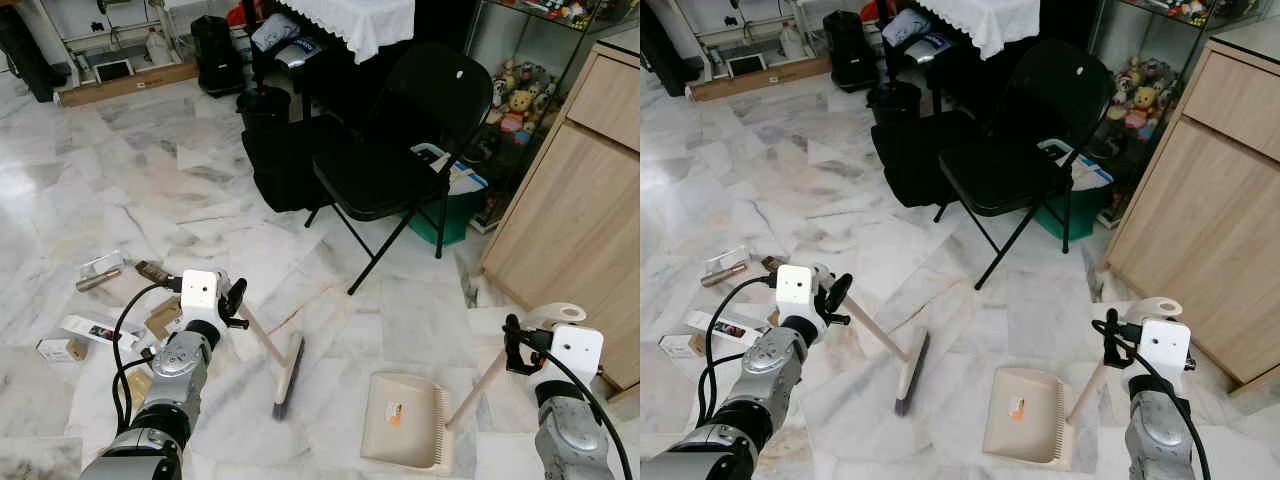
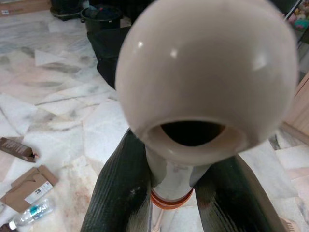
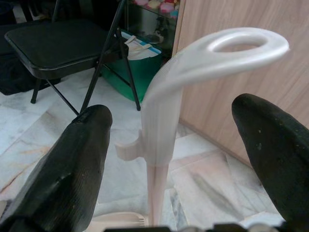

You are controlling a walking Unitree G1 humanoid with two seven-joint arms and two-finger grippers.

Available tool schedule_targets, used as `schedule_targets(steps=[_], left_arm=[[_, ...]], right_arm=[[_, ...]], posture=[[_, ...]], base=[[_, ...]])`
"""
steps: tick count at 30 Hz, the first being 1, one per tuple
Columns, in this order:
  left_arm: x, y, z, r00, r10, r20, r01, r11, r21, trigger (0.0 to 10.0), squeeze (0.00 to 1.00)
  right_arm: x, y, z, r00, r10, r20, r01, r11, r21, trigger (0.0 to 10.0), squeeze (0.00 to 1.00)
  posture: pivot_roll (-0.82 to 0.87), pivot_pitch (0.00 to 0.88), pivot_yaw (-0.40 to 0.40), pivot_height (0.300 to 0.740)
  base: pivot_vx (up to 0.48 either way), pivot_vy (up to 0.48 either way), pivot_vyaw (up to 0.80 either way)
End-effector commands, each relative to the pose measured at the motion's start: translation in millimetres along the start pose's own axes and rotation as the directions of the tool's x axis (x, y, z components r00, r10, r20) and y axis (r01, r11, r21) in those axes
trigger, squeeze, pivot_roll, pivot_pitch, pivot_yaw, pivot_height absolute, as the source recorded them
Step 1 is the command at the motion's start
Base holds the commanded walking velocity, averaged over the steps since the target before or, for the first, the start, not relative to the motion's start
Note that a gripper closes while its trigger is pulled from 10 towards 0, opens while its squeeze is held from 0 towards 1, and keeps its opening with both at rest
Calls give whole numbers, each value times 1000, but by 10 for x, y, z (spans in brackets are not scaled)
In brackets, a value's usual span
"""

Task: Sweep floor

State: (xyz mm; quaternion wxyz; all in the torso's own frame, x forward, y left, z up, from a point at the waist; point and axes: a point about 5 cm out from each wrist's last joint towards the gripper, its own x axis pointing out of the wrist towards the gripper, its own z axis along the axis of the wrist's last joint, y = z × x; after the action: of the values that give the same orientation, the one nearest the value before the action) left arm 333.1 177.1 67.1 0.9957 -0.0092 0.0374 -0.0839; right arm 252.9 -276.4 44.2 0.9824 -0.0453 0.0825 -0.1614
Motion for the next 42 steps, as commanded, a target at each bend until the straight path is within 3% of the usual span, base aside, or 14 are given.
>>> schedule_targets(steps=[1,10,31,42], left_arm=[[30,36,86,1000,7,29,-8,1000,18,10000,0],[31,45,96,999,12,36,-12,1000,15,10000,0],[26,34,83,999,11,34,-11,1000,4,10000,0],[26,26,79,999,6,33,-6,1000,3,10000,0]], right_arm=[[-10,4,-22,1000,3,-6,-3,1000,2,10000,0],[-16,-6,-28,1000,-1,-6,1,1000,8,10000,0],[-67,1,-31,1000,-12,0,12,1000,6,10000,0],[-262,-178,-105,983,-185,-11,185,983,-16,10000,0]], posture=[[6,104,35,740],[5,105,36,740],[1,109,29,740],[-4,101,32,740]], base=[[266,0,0],[316,0,0],[0,0,0],[0,0,0]])
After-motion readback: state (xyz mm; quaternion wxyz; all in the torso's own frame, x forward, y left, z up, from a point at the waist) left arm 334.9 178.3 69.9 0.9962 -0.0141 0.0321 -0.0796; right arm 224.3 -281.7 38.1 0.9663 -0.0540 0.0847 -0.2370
